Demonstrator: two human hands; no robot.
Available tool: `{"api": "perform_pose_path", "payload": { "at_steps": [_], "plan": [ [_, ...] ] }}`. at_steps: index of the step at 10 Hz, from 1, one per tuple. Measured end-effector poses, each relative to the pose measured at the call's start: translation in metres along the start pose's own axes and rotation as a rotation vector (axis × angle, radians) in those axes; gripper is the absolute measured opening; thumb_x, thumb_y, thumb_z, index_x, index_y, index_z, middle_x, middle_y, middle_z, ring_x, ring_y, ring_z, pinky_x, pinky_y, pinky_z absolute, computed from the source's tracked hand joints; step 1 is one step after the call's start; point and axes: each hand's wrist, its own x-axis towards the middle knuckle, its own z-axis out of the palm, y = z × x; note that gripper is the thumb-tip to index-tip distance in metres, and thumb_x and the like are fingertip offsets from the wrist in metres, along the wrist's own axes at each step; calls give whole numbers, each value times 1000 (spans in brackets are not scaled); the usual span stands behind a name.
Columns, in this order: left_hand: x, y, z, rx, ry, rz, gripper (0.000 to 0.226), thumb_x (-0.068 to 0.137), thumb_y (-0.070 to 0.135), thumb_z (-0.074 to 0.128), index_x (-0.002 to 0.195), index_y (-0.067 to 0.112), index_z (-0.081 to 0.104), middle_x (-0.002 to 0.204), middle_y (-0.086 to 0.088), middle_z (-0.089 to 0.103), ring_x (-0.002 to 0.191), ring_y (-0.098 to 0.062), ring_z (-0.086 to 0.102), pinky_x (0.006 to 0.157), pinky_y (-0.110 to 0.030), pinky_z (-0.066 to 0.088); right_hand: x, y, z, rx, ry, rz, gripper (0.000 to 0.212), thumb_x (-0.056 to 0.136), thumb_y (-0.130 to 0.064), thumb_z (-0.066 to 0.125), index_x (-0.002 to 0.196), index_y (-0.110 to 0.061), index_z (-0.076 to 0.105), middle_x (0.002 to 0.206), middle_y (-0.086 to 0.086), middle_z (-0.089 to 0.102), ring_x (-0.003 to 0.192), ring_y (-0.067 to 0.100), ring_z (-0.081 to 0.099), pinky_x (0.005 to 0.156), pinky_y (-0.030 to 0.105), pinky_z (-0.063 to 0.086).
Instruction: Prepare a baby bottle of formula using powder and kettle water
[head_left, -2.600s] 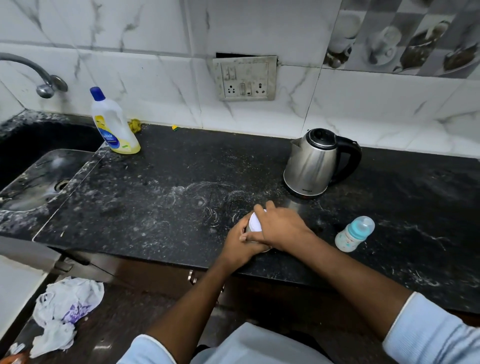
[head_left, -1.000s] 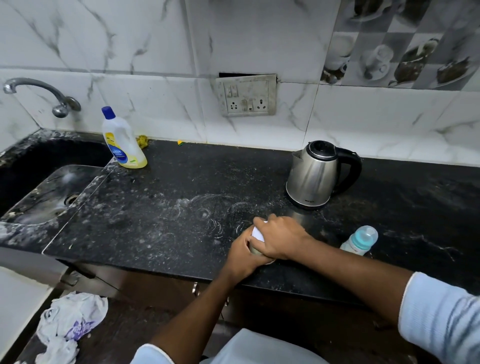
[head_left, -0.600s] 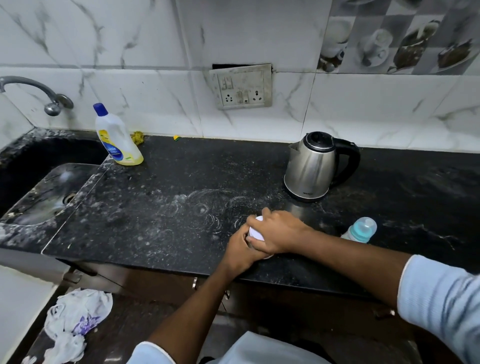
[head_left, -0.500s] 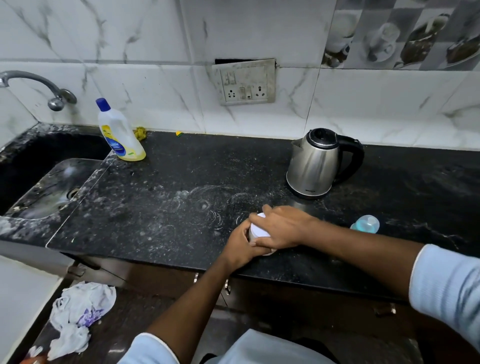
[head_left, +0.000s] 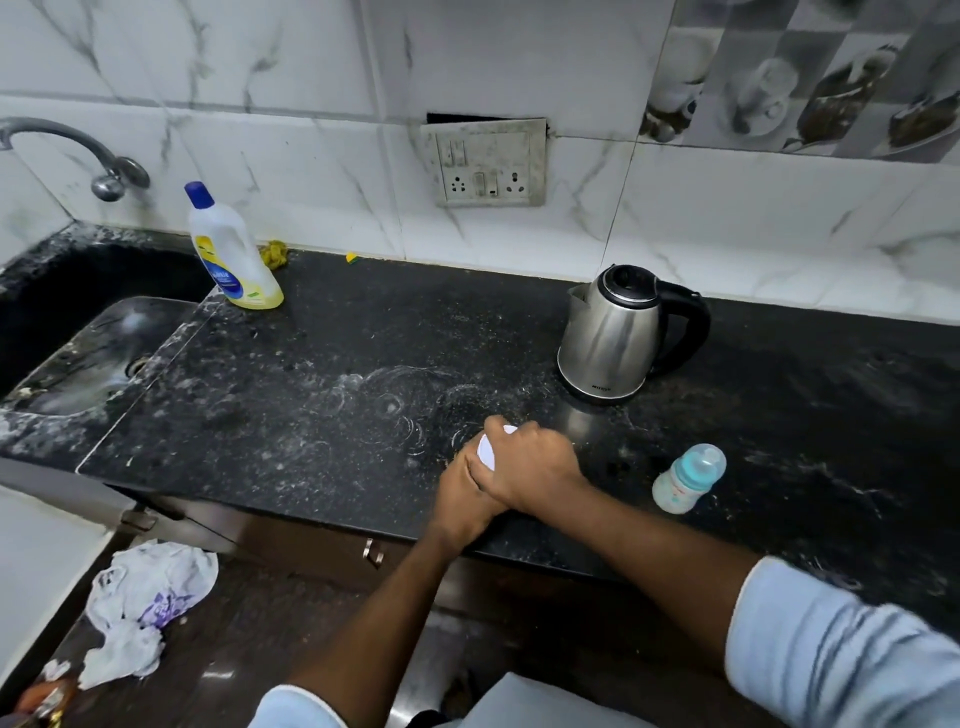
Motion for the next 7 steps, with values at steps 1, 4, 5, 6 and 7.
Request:
{"api": "perform_pose_path", "payload": {
  "at_steps": [1, 4, 5, 6, 7],
  "plan": [
    [-5, 7, 6, 20, 31, 11, 57, 78, 17, 92, 128, 31, 68, 117, 22, 75, 108, 5, 69, 84, -9, 48, -2, -4, -1, 114, -27, 123, 65, 97, -72, 35, 129, -16, 46, 112, 20, 70, 101, 37, 70, 79, 40, 51],
    [-9, 11, -2, -31, -21, 30, 73, 73, -1, 93, 136, 22, 63, 124, 5, 76, 117, -11, 71, 96, -22, 55, -12, 7, -10, 272, -133, 108, 79, 92, -76, 34, 147, -19, 36, 132, 22, 64, 118, 39, 63, 93, 45, 48],
    [-9, 10, -4, -42, -26, -13, 78, 70, 2, 97, 135, 23, 60, 123, 3, 76, 116, -12, 71, 90, -17, 54, -28, 17, -12, 358, -163, 109, 87, 96, -76, 28, 165, -25, 13, 140, 23, 60, 123, 40, 61, 99, 46, 46],
    [-4, 7, -5, -80, -70, -63, 80, 68, 6, 98, 133, 30, 59, 126, 1, 74, 117, -19, 71, 95, -30, 59, -41, 27, -11, 401, -83, 123, 84, 99, -75, 26, 166, -28, 8, 135, 22, 63, 120, 39, 64, 98, 46, 48],
    [-9, 10, -10, -110, -163, -67, 107, 61, 12, 104, 146, 34, 43, 139, 4, 66, 126, -15, 66, 104, -31, 56, -45, 42, -13, 382, -39, 141, 76, 103, -69, 28, 165, -28, 12, 133, 19, 64, 118, 37, 65, 94, 46, 50]
  ]
}}
